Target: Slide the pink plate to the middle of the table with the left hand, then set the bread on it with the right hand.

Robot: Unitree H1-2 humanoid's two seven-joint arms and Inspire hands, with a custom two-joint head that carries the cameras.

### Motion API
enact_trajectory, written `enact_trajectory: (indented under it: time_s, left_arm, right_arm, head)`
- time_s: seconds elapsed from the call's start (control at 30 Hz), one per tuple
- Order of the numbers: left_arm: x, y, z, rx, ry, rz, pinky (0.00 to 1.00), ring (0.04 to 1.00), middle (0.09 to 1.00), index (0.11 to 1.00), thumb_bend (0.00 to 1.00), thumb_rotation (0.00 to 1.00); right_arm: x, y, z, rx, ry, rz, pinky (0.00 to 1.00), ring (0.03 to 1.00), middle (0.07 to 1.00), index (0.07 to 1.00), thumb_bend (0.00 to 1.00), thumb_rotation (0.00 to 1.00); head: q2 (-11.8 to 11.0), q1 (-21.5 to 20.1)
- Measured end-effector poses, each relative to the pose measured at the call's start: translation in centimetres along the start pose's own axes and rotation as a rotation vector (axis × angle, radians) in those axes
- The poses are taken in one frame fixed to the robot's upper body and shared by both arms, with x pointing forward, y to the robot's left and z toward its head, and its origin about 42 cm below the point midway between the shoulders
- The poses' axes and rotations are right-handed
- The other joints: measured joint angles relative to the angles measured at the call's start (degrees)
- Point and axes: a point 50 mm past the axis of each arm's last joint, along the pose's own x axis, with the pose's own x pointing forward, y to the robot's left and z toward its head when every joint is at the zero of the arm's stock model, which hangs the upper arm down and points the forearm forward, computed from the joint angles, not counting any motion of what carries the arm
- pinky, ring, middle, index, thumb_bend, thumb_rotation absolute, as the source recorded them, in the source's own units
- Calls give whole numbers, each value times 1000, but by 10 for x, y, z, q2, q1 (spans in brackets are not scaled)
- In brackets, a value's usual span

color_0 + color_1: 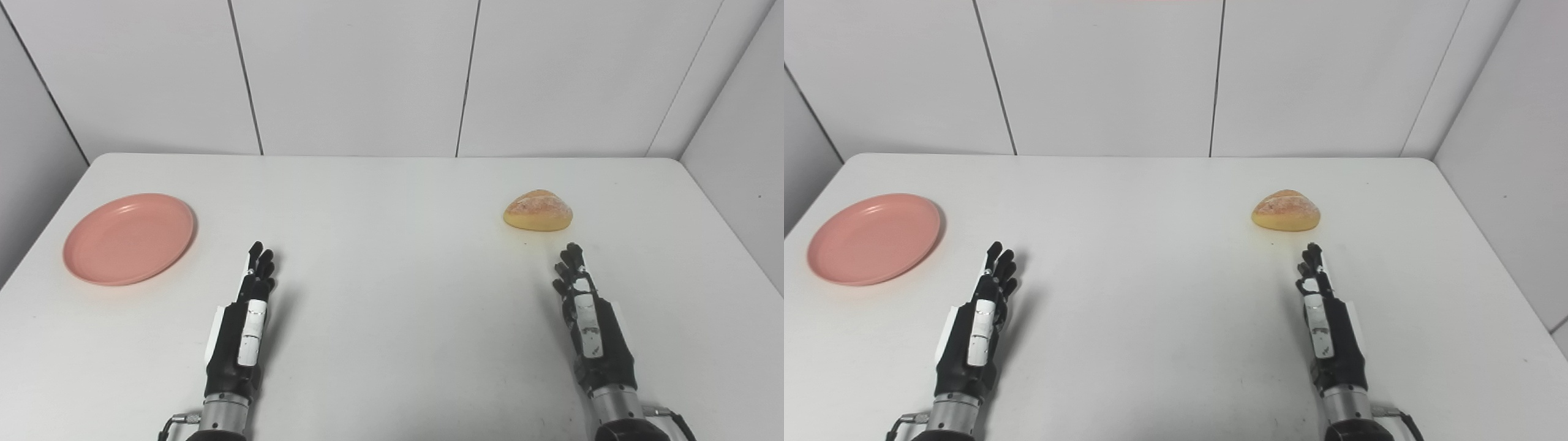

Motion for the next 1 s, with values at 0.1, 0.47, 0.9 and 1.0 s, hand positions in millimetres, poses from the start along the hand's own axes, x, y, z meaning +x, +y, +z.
enact_trajectory:
  time_s: [0.1,0.47,0.9,1.0]
  left_arm:
    - [0,0,0,0,0,0,1000,1000,1000,1000,810,1000]
    - [0,0,0,-4,-1,1,1000,1000,1000,1000,841,1000]
    - [0,2,1,-18,-2,5,1000,1000,1000,1000,809,1000]
    - [0,3,1,-18,-2,7,1000,1000,1000,1000,806,1000]
  right_arm:
    - [0,-1,0,3,-1,-6,1000,1000,1000,1000,884,1000]
    - [1,-1,0,20,-2,-2,1000,1000,1000,990,873,1000]
    - [1,0,0,34,-3,7,1000,1000,989,976,853,1000]
    - [1,1,1,34,-4,8,1000,1000,990,976,852,1000]
  head:
    - [0,0]
    - [1,-4]
    - [5,-11]
    - [9,-15]
